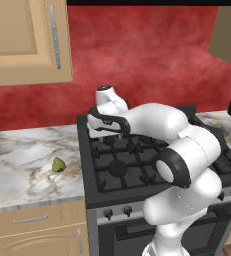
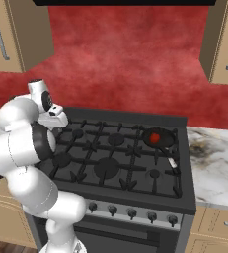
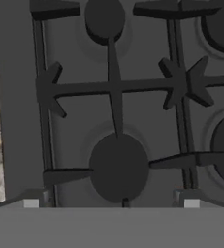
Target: Put the bell pepper and lemon wedge in the pan. Then turn on the rear right burner and set the heat to medium.
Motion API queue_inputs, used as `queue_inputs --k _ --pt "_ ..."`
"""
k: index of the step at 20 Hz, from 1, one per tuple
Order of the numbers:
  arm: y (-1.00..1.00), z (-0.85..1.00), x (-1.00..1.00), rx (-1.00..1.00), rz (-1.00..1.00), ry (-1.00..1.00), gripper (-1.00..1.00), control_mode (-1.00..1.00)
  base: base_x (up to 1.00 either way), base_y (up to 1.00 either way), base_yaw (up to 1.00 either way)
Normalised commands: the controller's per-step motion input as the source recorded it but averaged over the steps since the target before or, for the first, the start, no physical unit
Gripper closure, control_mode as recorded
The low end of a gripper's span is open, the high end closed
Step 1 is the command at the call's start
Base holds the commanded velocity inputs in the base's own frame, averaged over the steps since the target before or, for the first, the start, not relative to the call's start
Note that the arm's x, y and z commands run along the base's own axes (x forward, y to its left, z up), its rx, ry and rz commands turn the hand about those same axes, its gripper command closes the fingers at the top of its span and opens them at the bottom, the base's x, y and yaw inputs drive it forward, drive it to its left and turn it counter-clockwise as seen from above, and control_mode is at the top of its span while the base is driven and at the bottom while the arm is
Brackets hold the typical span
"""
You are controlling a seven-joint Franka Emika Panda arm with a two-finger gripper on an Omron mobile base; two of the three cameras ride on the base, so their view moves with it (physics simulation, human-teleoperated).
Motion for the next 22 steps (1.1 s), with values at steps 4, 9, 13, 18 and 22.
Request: queue_inputs --k 4,9,13,18,22 --pt "0.02 -0.02 0.00 0.15 0.10 -0.04 -1.00 -1.00 0.00 0.00 0.00" --pt "0.12 0.10 0.00 0.11 0.10 -0.03 -1.00 -1.00 0.00 0.00 0.00" --pt "0.48 0.10 -0.05 0.00 0.05 0.08 -1.00 -1.00 0.00 0.00 0.00" --pt "0.77 0.00 0.00 0.00 0.05 0.03 -1.00 -1.00 0.00 0.00 0.00" --pt "0.77 0.00 0.00 0.00 0.04 0.00 -1.00 -1.00 0.00 0.00 0.00"
